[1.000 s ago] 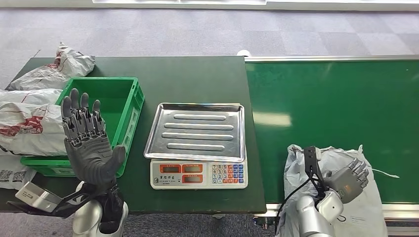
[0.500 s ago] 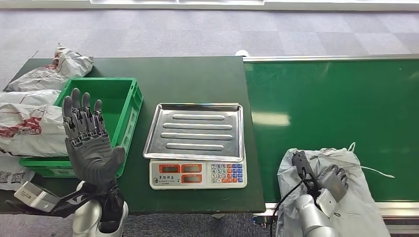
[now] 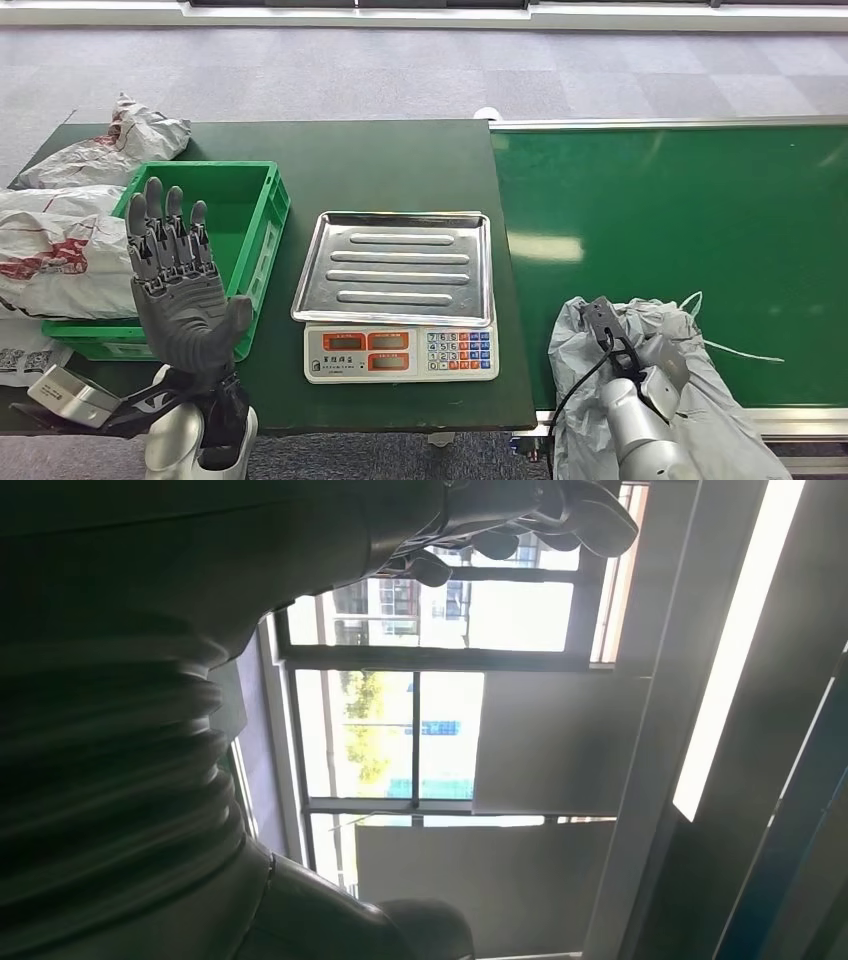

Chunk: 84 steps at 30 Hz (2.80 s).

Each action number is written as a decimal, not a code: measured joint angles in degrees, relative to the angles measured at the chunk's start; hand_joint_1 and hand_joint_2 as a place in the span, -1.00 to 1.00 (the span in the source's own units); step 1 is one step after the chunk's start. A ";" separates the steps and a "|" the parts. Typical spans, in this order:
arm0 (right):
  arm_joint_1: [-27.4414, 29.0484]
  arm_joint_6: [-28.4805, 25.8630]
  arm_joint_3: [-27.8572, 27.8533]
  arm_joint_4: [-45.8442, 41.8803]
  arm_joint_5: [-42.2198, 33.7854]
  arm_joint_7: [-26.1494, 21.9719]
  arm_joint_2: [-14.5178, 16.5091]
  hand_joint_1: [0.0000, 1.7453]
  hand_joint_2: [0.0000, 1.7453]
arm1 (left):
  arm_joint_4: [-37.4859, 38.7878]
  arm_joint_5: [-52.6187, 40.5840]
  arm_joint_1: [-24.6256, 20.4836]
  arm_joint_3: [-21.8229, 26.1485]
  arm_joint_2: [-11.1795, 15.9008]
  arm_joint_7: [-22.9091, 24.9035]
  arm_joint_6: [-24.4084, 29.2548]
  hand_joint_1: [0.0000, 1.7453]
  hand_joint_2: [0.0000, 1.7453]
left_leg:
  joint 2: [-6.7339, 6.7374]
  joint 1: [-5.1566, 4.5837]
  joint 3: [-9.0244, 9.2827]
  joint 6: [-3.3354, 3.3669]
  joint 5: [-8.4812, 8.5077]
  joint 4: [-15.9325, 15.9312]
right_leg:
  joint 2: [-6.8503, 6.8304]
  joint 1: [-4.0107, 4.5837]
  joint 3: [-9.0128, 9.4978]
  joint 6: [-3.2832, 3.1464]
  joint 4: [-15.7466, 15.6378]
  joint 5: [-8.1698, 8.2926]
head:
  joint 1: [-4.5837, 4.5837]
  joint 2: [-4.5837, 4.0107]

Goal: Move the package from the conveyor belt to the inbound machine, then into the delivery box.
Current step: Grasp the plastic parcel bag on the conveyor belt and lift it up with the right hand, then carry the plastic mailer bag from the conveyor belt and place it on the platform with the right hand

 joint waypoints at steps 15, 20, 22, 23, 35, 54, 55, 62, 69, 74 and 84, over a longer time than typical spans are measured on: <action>-0.53 -0.07 0.97 0.62 -0.08 -0.49 -0.18 1.00 1.00 | -0.37 -0.02 0.13 0.43 -0.05 0.09 -0.01 -1.00 1.00 | -0.06 0.00 -0.03 0.03 -0.06 0.00 | -0.04 0.00 -0.01 0.03 -0.01 -0.10 | 0.00 0.00; -0.58 -0.20 1.09 0.68 -0.09 -0.61 -0.16 1.00 1.00 | -0.37 -0.03 0.13 0.45 -0.05 0.08 -0.01 -1.00 1.00 | -0.06 0.00 -0.03 0.05 -0.07 0.00 | -0.05 -0.01 0.04 0.04 -0.05 -0.10 | 0.00 0.00; -0.61 -0.37 1.17 0.69 -0.10 -0.72 -0.16 1.00 1.00 | -0.37 -0.04 0.13 0.45 -0.05 0.07 -0.01 -1.00 1.00 | -0.06 -0.01 -0.02 0.05 -0.07 0.00 | -0.05 -0.01 0.06 0.04 -0.06 -0.09 | 0.00 0.00; -0.63 -0.44 1.23 0.69 -0.13 -0.84 -0.15 1.00 1.00 | -0.37 -0.04 0.13 0.45 -0.05 0.04 0.01 -1.00 1.00 | -0.06 -0.01 -0.01 0.06 -0.07 0.00 | -0.05 -0.01 0.07 0.05 -0.06 -0.09 | 0.00 0.00; 7.72 4.91 12.96 -24.09 -21.46 -32.27 5.81 1.00 1.00 | -0.30 -1.02 0.43 1.84 -0.07 -3.02 0.17 -1.00 1.00 | -0.34 -0.05 -0.41 0.07 0.17 0.00 | -0.22 -0.07 -0.35 0.08 0.01 -0.01 | -0.01 0.00; 17.30 -9.33 32.73 -64.21 -21.06 -22.35 8.33 1.00 1.00 | 0.46 -1.05 0.29 1.94 -0.08 -2.12 0.35 -1.00 1.00 | -0.31 -0.05 -0.60 -0.02 0.01 -0.03 | -0.19 -0.12 -0.58 0.06 0.04 -0.16 | 0.00 0.00; 17.35 -9.81 33.02 -64.44 -21.31 -22.57 8.38 1.00 1.00 | 0.57 -0.96 0.26 1.90 -0.08 -2.11 0.40 -1.00 1.00 | -0.31 -0.05 -0.61 -0.02 0.01 -0.03 | -0.19 -0.11 -0.58 0.06 0.04 -0.16 | 0.00 0.00; 10.56 -5.83 42.22 -59.13 -27.58 -29.54 9.30 1.00 1.00 | 2.71 0.30 -2.06 0.82 -0.08 -2.71 0.56 -1.00 1.00 | -0.12 -0.04 -0.70 -0.08 0.07 -0.05 | -0.03 -0.08 -0.70 0.00 0.11 -0.09 | -0.01 0.00; 0.45 -7.85 53.37 -46.70 -30.49 -28.87 11.42 1.00 1.00 | 5.11 1.53 -4.75 -1.70 -0.03 -3.42 1.73 -1.00 1.00 | -0.30 -0.02 -0.71 -0.14 0.22 -0.05 | -0.15 -0.05 -0.72 -0.06 0.13 -0.04 | 0.00 0.00; -1.38 -7.45 56.03 -43.89 -30.84 -28.57 11.46 1.00 1.00 | 5.85 1.82 -5.14 -2.31 0.10 -3.50 2.15 -1.00 1.00 | -0.30 -0.03 -0.81 -0.14 0.19 -0.04 | -0.14 -0.08 -0.79 -0.05 0.12 -0.05 | 0.00 0.00; -10.89 -12.12 64.58 -32.12 -35.33 -25.48 14.28 1.00 1.00 | 6.81 3.42 -5.78 -3.58 0.36 -4.04 4.58 -1.00 1.00 | -0.27 -0.01 -0.87 -0.17 0.21 -0.04 | -0.11 -0.04 -0.91 -0.06 0.14 -0.04 | -0.02 0.00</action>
